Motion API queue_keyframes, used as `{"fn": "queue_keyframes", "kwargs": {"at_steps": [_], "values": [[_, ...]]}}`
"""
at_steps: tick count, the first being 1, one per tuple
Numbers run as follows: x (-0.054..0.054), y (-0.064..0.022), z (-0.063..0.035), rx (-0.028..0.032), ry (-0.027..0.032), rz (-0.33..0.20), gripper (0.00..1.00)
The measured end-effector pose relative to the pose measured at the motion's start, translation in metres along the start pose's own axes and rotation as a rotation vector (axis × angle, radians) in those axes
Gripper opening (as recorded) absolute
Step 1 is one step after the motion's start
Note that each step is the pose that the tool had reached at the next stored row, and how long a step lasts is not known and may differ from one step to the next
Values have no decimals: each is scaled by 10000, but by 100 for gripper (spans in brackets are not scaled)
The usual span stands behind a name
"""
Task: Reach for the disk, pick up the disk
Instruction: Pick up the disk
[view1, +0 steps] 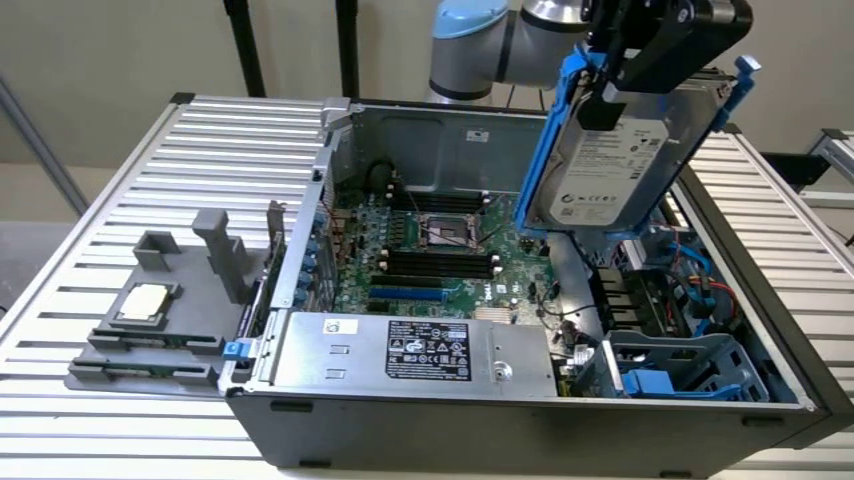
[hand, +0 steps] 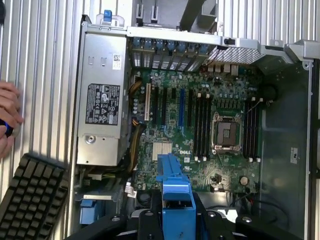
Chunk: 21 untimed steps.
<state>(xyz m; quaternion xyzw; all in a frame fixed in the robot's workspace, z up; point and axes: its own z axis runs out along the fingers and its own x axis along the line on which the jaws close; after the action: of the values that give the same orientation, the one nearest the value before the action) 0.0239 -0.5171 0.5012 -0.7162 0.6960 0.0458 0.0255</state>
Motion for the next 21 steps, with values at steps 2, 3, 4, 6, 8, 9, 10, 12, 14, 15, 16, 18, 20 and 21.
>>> {"fn": "queue_keyframes", "kwargs": {"at_steps": [2, 3, 4, 6, 8, 9, 10, 12, 14, 15, 16, 18, 20, 21], "values": [[47, -58, -7, -8, 1, 1, 33], [72, -88, -10, -12, 0, 2, 33], [96, -118, -13, -16, 0, 2, 33], [144, -177, -20, -24, 0, 3, 33], [192, -236, -26, -32, 0, 4, 33], [217, -267, -30, -35, 0, 4, 33], [241, -298, -33, -39, 0, 4, 33], [288, -361, -41, -45, 0, 5, 33], [336, -426, -49, -52, 0, 6, 33], [361, -460, -52, -55, -1, 6, 33], [385, -493, -56, -60, -2, 7, 33], [431, -559, -66, -71, 0, 8, 33], [480, -620, -75, -88, -1, 9, 33], [505, -647, -79, -99, -2, 10, 33]]}}
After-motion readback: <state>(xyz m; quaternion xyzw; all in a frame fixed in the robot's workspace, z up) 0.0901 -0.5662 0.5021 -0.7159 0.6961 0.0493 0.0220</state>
